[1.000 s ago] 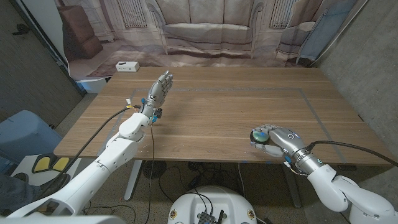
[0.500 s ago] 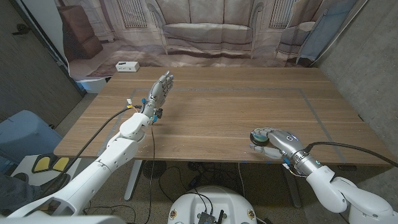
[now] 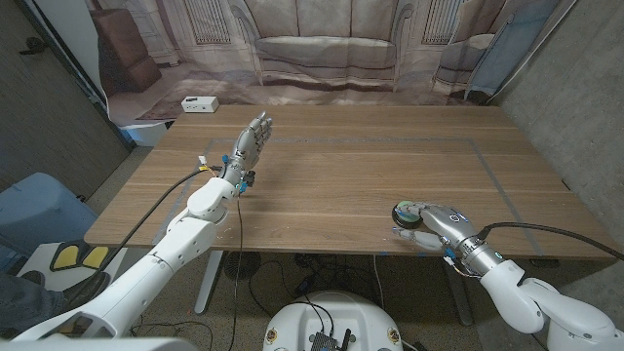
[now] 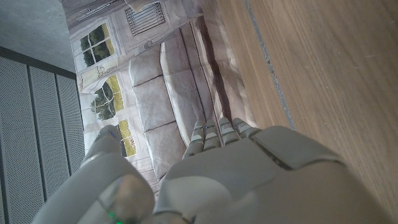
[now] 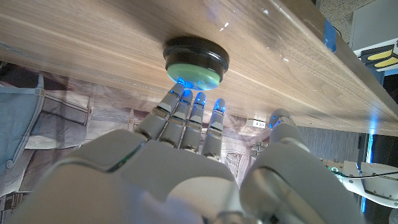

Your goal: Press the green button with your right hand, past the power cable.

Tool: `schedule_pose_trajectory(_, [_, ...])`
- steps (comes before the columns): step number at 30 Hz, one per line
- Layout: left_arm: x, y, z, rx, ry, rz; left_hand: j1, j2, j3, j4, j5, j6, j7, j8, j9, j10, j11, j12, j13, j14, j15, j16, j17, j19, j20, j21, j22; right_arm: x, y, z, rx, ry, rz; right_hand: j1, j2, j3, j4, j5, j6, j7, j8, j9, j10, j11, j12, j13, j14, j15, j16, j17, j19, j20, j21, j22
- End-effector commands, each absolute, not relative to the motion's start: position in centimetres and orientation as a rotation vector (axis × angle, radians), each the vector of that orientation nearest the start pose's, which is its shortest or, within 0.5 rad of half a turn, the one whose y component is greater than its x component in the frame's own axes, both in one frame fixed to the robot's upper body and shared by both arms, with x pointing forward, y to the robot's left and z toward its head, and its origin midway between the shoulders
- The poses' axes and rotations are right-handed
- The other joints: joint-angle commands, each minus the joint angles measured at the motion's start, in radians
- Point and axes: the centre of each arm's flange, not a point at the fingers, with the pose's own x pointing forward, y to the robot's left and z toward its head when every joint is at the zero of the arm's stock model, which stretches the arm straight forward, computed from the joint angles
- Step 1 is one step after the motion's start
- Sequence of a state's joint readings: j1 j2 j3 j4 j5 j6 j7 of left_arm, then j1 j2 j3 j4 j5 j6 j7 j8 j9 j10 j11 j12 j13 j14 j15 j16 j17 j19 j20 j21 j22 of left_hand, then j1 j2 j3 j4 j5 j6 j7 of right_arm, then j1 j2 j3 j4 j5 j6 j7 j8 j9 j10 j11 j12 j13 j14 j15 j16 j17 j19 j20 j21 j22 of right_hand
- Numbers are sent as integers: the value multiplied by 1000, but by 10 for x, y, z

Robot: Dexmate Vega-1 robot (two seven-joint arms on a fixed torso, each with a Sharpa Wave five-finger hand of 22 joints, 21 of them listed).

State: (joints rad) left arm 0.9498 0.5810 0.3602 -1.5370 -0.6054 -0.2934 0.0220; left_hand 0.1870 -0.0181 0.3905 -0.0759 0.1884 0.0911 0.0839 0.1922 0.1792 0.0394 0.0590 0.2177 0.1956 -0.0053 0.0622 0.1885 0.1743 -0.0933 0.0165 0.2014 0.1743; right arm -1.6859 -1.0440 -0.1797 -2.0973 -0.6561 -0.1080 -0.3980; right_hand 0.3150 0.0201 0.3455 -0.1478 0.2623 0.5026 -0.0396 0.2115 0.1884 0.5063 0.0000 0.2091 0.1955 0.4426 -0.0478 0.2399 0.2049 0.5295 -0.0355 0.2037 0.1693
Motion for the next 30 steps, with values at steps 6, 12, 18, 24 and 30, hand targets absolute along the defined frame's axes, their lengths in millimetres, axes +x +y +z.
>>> schedule_pose_trajectory(6, [603, 264, -17, 20, -678, -265, 4, 7, 2, -3, -1, 10, -6, -1, 2, 4, 3, -1, 2, 5, 4, -3, 2, -1, 16, -2, 5, 447, -284, -171, -1471, -624, 19, 9, -3, 9, 2, -4, 21, 5, 8, 2, 17, 2, 7, 1, 24, -14, 4, -1, 20, -2, 8, 4])
schedule_pose_trajectory(12, [603, 263, -18, 22, -677, -267, 3, 7, 1, -4, -1, 10, -6, -1, 2, 4, 2, -1, 2, 5, 4, -3, 2, -2, 18, -3, 5, 449, -284, -174, -1473, -605, 31, 9, -3, 9, 2, -5, 22, 4, 6, 2, 15, 0, 5, 1, 26, -14, 4, -1, 22, -1, 8, 4])
schedule_pose_trajectory(18, [602, 264, -19, 21, -676, -265, 3, 7, 0, -5, -1, 12, -6, -1, 2, 6, 1, -1, 2, 4, 3, -3, 3, -2, 20, -3, 5, 452, -285, -179, -1475, -584, 46, 9, -2, 11, 3, -8, 27, 5, 6, 2, 22, 0, 6, 1, 37, -13, 6, -1, 35, -3, 11, 4])
schedule_pose_trajectory(24, [601, 265, -21, 20, -672, -262, 3, 7, 0, -5, -1, 12, -8, -1, 2, 5, 0, -1, 2, 5, 3, -3, 3, -2, 21, -3, 5, 455, -286, -184, -1481, -567, 62, 6, -1, 11, 5, -12, 50, 10, 12, 2, 43, 3, 10, 1, 53, -13, 9, 0, 49, -6, 14, 4])
schedule_pose_trajectory(30, [601, 265, -22, 20, -668, -260, 3, 7, -1, -6, -1, 11, -8, -2, 2, 5, -1, -1, 2, 5, 3, -3, 3, -3, 23, -3, 5, 455, -285, -185, -1487, -567, 70, 6, -1, 12, 6, -13, 51, 9, 11, 2, 44, 2, 9, 1, 56, -15, 9, 0, 53, -6, 14, 4])
